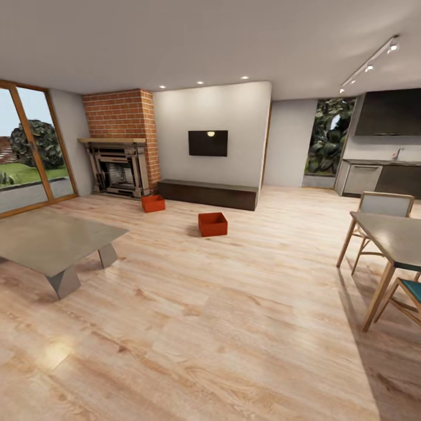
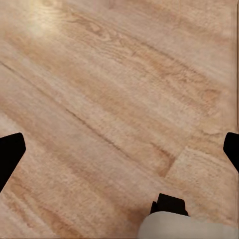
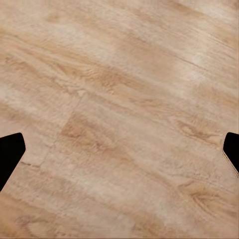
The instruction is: Move the two storage containers from the living room to the garage. In the garage, place one container on the floor and stack the other container on top of it (either order is fine).
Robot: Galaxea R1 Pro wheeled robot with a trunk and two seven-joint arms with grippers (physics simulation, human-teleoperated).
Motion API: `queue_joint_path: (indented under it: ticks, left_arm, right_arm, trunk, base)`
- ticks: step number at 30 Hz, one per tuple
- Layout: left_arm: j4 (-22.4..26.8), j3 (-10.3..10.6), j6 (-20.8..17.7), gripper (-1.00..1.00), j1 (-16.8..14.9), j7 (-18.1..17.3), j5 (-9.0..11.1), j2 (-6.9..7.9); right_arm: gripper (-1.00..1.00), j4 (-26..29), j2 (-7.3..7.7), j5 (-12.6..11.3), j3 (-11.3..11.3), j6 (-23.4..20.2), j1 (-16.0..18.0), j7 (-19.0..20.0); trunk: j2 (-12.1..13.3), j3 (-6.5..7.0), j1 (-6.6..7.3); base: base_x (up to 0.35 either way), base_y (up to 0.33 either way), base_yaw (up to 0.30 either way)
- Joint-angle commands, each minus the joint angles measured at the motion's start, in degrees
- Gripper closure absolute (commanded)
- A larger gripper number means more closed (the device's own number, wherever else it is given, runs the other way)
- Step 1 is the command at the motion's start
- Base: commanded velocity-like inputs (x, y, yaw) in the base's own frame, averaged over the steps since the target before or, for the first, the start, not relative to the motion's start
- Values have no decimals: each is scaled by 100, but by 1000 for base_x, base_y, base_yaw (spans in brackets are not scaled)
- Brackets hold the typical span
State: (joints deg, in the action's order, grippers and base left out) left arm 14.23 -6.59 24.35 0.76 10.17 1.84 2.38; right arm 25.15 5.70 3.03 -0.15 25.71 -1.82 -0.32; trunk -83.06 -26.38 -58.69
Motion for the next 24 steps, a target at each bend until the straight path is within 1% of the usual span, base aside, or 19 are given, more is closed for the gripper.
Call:
queue_joint_path:
  ticks: [1, 19, 24]
  left_arm:
    - [9, 0, 9, -100, 3, 3, 18, -1]
    - [9, 0, 9, -100, 3, 3, 18, -1]
    - [9, 0, 9, -100, 3, 3, 18, -1]
  right_arm:
    - [-100, 7, 1, 31, -3, 5, -2, -3]
    - [-100, 7, 1, 31, -3, 5, -2, -3]
    - [-100, 7, 1, 31, -3, 5, -2, -3]
  trunk:
    - [-2, -4, -4]
    - [-2, -4, -4]
    - [-2, -4, -4]
  base:
    - [309, -124, 1]
    - [309, -120, 1]
    - [310, -118, 136]
